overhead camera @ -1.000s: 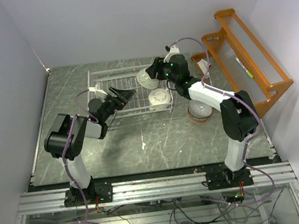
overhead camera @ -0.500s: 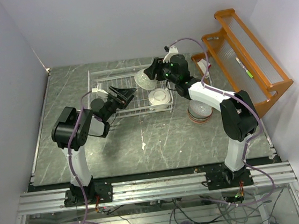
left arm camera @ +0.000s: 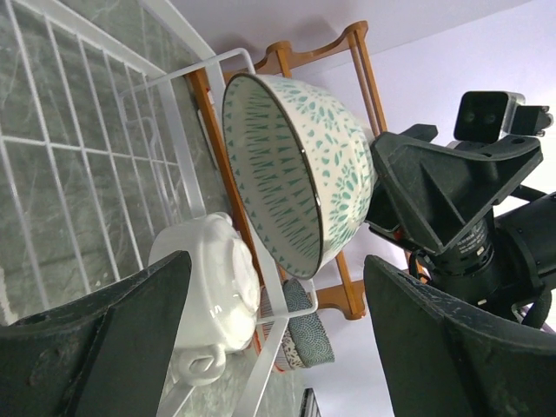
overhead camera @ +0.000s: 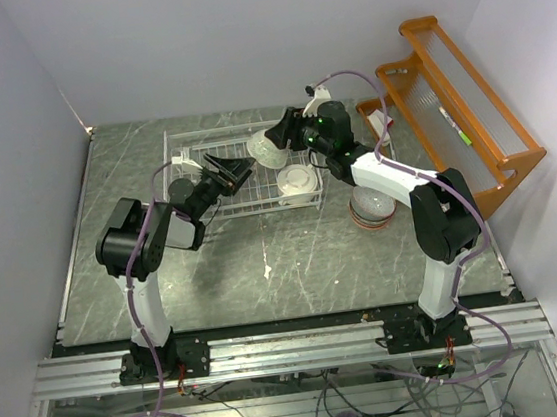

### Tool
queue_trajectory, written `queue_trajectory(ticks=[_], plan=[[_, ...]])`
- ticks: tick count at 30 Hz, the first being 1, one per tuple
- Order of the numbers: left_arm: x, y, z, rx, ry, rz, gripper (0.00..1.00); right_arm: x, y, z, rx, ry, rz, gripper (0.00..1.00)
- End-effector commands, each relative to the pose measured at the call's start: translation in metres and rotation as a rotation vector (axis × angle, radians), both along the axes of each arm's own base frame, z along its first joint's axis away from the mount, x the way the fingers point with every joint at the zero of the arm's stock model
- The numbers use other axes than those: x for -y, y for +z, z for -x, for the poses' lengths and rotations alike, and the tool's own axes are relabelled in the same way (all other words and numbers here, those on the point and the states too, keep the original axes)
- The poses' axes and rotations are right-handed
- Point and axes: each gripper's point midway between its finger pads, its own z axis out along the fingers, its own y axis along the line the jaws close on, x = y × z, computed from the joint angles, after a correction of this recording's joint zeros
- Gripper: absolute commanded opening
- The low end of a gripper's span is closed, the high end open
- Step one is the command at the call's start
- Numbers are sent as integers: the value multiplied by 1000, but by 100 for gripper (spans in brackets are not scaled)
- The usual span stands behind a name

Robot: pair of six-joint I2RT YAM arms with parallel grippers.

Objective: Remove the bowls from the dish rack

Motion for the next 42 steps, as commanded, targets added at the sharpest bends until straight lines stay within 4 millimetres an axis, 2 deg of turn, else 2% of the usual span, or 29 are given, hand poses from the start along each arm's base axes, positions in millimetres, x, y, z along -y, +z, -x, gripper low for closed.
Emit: queue_trajectory(ticks=[1,9,23,39,42], plan=[[4,99,28,367,-85,154,91,-8,46,-1,105,26,-87,0],[10,116,32,395,-107,182,87,-11,45,2,95,48,-109,0],[19,131,35,399,-132,229,66,-16,40,6,78,74,-135,0],[24,151,40,434,-140,262,58,-26,38,9,44,121,-186,0],[26,154,42,439,-146,267,54,-27,37,10,38,128,-195,0]])
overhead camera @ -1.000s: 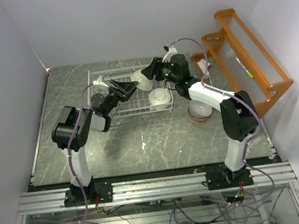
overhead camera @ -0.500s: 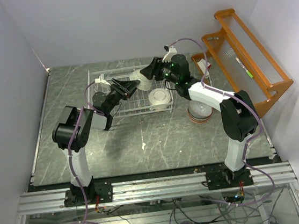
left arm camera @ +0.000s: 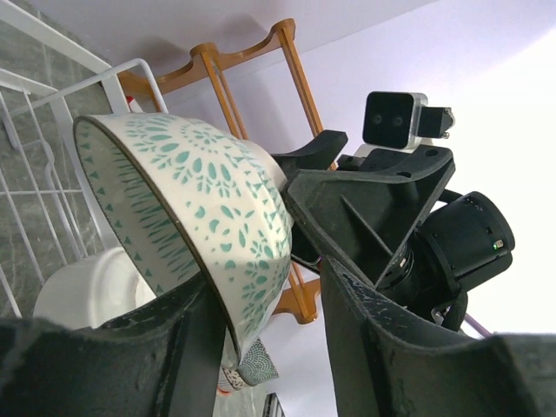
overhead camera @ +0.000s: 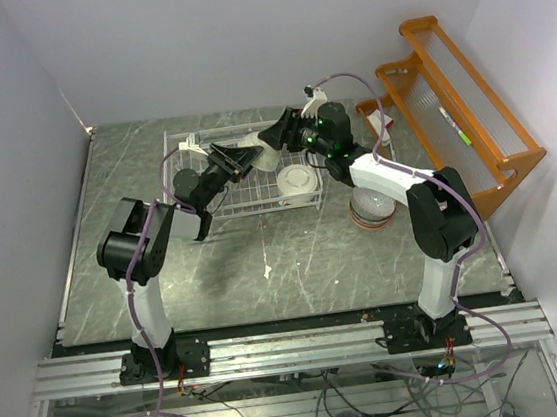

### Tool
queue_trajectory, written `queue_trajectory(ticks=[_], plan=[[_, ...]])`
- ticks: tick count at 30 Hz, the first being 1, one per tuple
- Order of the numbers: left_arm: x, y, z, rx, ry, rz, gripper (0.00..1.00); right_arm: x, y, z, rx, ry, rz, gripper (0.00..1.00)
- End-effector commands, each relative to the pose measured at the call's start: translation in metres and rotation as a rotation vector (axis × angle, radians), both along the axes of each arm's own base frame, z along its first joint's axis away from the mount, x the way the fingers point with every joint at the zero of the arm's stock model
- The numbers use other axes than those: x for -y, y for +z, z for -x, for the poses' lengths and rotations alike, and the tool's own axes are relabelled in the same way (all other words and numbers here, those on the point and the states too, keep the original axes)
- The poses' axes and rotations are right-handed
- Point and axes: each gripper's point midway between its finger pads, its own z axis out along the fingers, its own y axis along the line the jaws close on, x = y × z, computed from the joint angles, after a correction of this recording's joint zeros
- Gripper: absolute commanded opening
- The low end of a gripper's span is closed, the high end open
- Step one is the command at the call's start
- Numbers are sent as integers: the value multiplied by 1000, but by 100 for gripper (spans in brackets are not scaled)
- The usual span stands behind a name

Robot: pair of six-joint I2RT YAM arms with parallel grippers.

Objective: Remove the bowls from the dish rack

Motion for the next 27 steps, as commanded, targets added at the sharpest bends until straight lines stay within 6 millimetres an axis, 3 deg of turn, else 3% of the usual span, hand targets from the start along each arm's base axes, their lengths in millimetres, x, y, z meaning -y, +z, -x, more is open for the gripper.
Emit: queue_trajectory(ticks=[1,11,19,27], plan=[[-5,100,42,354,-67,184,51,-8,29,-2,70,27,-78,0],[-3,104,46,356,-77,196,19,-9,26,1,55,42,-101,0],[-1,104,47,351,-99,196,7,-7,22,4,44,49,-111,0],[3,100,50,359,-121,175,7,14,29,3,55,7,-116,0]])
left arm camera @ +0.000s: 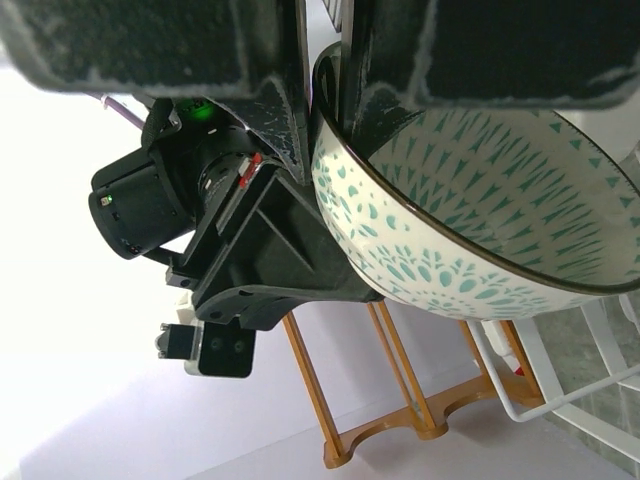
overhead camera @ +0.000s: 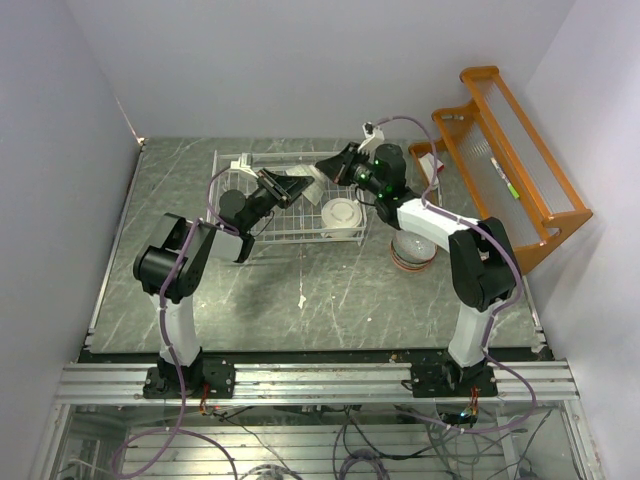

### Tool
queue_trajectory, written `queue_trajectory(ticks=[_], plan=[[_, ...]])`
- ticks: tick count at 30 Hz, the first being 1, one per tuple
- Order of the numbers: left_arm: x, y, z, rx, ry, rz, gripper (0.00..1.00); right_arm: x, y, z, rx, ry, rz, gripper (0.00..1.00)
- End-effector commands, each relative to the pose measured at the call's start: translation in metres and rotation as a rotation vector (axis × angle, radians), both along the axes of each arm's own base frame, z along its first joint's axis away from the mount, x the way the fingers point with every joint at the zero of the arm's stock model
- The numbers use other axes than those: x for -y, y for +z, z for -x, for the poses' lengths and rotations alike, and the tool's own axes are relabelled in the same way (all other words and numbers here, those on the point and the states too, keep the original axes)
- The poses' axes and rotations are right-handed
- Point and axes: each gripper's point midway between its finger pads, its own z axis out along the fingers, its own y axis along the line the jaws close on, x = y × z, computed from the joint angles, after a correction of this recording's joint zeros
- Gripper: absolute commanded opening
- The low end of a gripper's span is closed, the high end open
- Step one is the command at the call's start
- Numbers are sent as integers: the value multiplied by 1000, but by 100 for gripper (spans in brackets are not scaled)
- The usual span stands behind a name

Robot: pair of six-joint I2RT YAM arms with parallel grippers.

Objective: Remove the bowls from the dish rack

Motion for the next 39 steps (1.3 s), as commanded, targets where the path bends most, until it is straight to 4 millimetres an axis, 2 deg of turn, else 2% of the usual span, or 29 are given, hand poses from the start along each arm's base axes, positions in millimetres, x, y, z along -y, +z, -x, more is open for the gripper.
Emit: queue_trajectory(ticks=[1,5,9,13,18,20,24,27,32,35,39], plan=[[-3,84,44,340,-96,150,7,21,22,-1,46,-37,-27,2],[3,84,42,339,-104,136,7,41,27,1,58,-78,-26,12],[22,82,37,324,-118,73,7,59,32,4,71,-107,-17,26],[34,84,36,331,-117,17,7,75,35,10,80,-136,-3,28],[33,85,31,324,-77,-68,7,101,36,22,92,-211,25,28],[36,77,27,290,-48,-169,7,111,31,31,89,-242,47,28],[35,74,23,291,38,-428,7,128,27,47,93,-293,88,28],[16,73,26,304,113,-606,7,142,16,63,75,-338,109,28],[-45,76,36,243,298,-895,7,155,-19,94,10,-359,120,28],[-83,84,48,188,397,-1018,7,157,-25,107,6,-350,104,28],[-147,98,66,49,608,-1102,7,158,-24,111,-4,-347,117,28]])
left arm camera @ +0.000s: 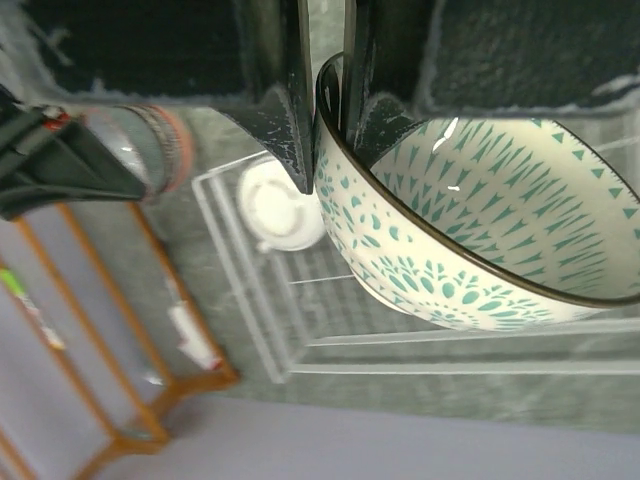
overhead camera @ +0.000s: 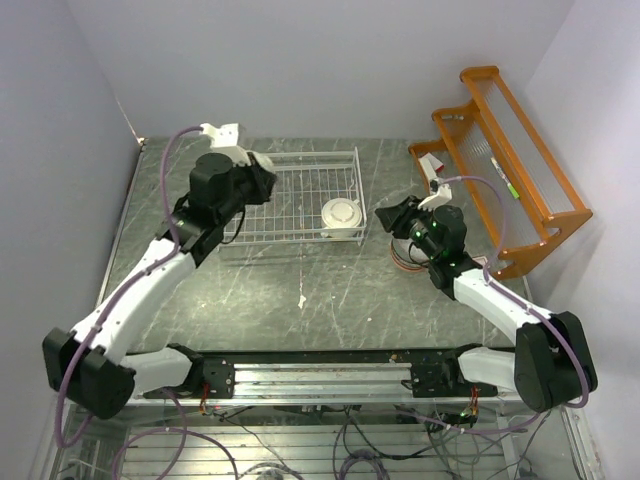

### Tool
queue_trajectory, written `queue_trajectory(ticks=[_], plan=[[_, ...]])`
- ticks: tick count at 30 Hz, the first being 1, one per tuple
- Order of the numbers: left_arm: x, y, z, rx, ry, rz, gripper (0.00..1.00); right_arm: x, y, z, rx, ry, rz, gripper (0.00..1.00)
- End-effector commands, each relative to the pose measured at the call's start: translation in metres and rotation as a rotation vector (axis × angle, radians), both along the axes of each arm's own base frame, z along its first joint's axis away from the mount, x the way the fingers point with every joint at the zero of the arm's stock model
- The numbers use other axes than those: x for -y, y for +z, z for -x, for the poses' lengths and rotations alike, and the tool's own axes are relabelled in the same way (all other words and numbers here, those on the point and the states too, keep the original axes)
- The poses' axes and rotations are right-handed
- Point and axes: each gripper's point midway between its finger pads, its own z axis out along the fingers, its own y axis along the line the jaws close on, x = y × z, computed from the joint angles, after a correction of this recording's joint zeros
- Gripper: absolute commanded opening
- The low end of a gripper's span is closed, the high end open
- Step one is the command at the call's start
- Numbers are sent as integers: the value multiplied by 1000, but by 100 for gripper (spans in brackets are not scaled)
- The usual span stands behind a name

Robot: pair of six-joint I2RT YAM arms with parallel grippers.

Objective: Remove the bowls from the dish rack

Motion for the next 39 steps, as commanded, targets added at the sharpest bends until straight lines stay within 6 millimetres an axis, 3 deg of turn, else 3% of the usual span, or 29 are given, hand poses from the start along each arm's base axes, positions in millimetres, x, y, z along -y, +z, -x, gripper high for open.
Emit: queue_trajectory(ticks=[1,5,9,12,21,31,39], plan=[[-91,13,18,-35,341,-153,7,4,17,2,37,-13,-12,28],[-151,13,32,-92,541,-118,7,1,14,5,34,6,-21,28],[-196,-13,40,-204,706,-89,7,-2,9,5,22,19,-23,28],[-217,-30,46,-259,811,-55,7,-2,9,7,23,26,-21,28],[-249,-99,54,-477,969,10,7,8,5,6,9,-18,32,28],[-259,-178,61,-670,1015,1,7,4,1,6,8,-6,1,27],[-261,-217,66,-783,1025,-23,7,7,1,7,12,-22,-2,26]])
